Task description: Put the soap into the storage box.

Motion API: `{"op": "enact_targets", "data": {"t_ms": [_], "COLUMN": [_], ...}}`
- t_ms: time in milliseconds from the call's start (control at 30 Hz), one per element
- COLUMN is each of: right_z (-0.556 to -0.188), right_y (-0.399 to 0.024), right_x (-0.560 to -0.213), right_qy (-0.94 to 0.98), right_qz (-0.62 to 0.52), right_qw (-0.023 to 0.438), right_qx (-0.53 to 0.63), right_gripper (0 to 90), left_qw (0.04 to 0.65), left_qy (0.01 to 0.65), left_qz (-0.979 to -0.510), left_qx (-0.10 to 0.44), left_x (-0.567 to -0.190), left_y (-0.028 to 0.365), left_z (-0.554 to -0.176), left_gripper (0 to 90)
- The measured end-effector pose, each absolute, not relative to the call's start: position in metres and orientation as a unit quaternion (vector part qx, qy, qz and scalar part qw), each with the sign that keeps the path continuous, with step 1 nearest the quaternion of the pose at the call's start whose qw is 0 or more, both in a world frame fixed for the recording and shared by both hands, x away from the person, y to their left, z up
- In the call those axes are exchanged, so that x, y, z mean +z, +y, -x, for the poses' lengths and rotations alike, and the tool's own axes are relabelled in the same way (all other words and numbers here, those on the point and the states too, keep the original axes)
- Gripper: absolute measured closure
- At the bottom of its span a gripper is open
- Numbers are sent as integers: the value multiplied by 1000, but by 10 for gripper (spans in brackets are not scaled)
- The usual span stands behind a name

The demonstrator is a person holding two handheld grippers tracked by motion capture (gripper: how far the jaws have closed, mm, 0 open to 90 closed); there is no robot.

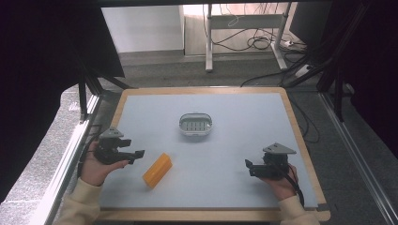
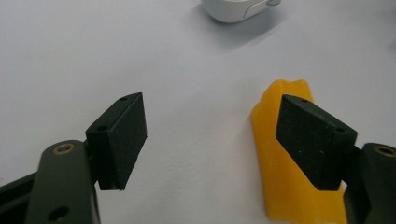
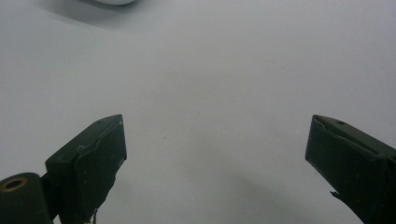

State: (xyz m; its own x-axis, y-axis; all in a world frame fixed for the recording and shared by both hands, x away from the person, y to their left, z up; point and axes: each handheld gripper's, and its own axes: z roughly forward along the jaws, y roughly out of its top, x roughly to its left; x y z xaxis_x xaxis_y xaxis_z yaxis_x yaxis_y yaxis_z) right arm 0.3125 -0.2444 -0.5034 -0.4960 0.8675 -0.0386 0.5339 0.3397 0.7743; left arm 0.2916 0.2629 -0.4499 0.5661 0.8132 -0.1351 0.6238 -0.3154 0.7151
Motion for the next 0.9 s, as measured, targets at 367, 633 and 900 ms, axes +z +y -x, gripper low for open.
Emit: {"op": "enact_targets", "data": {"t_ms": [367, 633, 900], "right_z": [-313, -312, -313], "right_y": [-244, -242, -242], "right_x": [-505, -506, -506], "right_qy": [789, 791, 792], "right_qz": [-445, -442, -442], "right_qw": [235, 238, 237], "right_qx": [354, 350, 347], "right_gripper": [69, 72, 77], "left_qw": [354, 354, 353], "left_qy": [435, 429, 424], "left_qz": [-818, -821, -825], "left_qx": [126, 129, 123], "left_x": [-445, -442, -442], "left_y": [255, 252, 250], "left_z": [-288, -285, -284], "left_gripper": [254, 255, 255]}}
